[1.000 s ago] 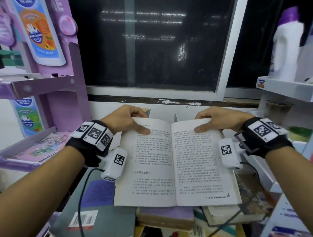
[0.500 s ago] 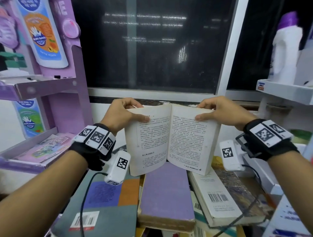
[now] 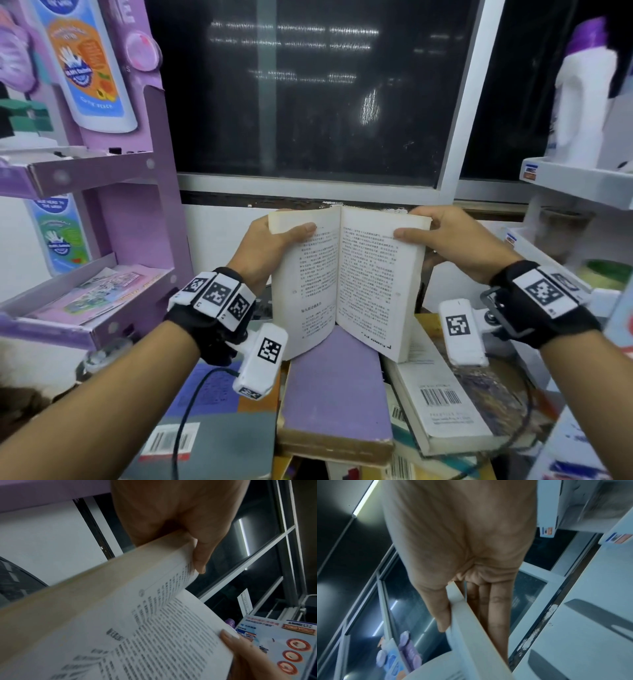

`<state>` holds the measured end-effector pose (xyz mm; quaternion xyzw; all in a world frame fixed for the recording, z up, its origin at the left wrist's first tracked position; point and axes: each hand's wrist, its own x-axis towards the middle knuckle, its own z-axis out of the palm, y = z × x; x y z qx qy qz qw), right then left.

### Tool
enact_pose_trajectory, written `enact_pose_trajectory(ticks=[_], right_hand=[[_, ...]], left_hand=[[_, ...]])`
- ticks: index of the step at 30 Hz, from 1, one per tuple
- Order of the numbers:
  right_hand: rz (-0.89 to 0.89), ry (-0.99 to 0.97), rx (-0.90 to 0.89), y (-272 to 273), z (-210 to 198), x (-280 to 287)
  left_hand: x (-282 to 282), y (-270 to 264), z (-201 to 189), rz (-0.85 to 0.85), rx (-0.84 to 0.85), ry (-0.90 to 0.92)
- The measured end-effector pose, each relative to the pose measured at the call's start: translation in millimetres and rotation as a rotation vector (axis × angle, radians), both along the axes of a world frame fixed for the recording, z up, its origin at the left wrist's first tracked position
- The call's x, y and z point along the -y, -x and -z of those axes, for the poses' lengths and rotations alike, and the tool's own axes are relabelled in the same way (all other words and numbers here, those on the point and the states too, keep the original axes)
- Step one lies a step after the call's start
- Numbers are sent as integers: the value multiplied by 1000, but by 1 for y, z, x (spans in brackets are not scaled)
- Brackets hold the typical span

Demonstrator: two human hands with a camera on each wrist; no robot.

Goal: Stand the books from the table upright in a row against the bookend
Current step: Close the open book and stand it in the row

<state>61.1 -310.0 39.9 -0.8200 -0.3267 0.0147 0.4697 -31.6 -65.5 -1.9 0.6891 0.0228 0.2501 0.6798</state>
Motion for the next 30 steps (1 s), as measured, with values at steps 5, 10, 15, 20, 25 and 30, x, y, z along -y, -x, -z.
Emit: enact_pose_trajectory(ticks=[5,10,15,20,25,30], right_hand=[[-14,-52,9,22,-4,-28],[-99,-141,-110,43,-4,-49],[-113,-166,-126,51,1,-62],[25,-126,38,50,14,-73],[89,-167,126,42,24,-83],[134,-149,206,35,28,-87]], left_hand=[[15,0,-3,14,10,-6],[22,3,-5,103,15,-60],[22,9,-5,184,18,-13],[19,18,-3,268,2,40],[22,20,-1,270,53,-46],[20,14,6,117,113,32]])
